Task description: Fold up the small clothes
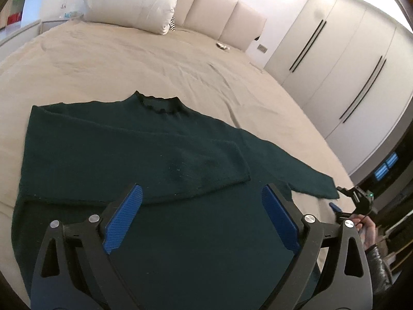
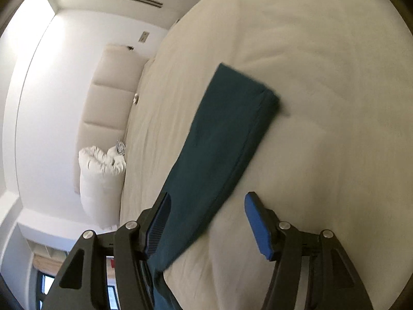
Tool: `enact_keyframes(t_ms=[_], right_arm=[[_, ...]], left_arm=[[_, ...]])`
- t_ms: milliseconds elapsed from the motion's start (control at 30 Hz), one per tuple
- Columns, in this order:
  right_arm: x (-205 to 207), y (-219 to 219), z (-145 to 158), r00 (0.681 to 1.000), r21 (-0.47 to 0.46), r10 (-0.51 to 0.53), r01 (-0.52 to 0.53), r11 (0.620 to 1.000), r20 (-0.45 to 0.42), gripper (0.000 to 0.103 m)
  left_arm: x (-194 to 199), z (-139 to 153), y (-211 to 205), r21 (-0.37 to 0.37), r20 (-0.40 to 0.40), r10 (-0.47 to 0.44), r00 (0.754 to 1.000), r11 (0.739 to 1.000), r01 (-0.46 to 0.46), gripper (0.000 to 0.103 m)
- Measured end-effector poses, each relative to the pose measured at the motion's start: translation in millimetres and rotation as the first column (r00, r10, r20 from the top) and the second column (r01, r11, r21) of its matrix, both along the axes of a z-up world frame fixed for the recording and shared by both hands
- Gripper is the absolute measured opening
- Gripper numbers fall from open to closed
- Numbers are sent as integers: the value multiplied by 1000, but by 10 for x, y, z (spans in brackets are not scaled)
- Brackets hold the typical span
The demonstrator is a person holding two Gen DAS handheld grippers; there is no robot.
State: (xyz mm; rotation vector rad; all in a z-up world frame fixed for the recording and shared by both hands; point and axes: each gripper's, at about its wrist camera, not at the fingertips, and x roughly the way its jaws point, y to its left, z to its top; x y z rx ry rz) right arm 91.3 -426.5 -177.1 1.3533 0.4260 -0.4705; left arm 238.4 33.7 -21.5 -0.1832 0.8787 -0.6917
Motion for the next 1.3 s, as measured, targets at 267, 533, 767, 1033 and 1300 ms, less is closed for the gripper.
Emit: enact_keyframes(t_ms=[267,533,767,1033,1300], right_arm=[[229,-385,-76,997,-8,-61,61,998,-36,46],[476,-295,208,991,-165,-21,-1,986,-133,12],[1646,932,1016,917,-504,270,-389,771,-294,9],[2703,3051,1051,699,-673,464,-694,256,-544,9],[2891,3885,637,608,-661,377,-750,-18,-699,9]], left_arm=[[110,100,-169,53,73,59,996,997,-63,95],[341,37,-88,194,104,171,980,963,-188,95],[588,-266,56,46,-106,190,976,981,-186,95],[887,-289,-166,-149,-273,63,960,983,-107,95],[1332,-525,-482,-342,-466,-123,876,938,-50,95]])
